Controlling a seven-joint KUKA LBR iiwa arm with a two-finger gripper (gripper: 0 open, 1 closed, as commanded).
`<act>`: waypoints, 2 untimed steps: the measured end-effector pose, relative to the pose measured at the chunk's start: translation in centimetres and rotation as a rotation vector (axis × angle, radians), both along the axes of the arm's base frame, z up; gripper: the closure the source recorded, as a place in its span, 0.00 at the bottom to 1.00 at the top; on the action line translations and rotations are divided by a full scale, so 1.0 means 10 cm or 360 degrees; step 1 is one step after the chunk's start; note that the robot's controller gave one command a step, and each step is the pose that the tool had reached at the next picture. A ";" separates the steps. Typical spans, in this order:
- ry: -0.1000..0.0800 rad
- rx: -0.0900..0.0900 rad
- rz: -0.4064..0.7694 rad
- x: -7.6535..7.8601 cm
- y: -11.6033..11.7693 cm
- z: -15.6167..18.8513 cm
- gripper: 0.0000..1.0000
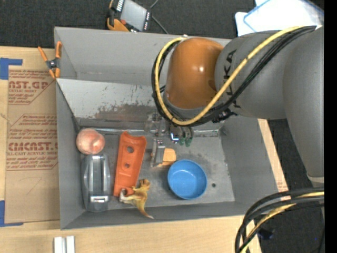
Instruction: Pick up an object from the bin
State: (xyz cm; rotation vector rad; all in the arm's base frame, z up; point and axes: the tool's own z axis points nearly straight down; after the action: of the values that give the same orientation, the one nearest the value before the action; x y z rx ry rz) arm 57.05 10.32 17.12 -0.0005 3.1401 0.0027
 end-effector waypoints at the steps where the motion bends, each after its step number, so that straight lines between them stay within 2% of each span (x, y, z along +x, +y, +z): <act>1: -0.0004 0.0005 0.0714 0.12 0.56 -0.97 0.00; 2: -0.0009 0.0001 0.0670 0.21 0.38 -0.29 0.00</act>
Offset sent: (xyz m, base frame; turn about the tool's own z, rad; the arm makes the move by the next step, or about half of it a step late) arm 0.0204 0.0366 -0.0297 -0.4213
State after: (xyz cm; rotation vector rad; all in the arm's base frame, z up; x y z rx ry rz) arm 59.15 14.08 14.18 -0.6558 3.0656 0.0042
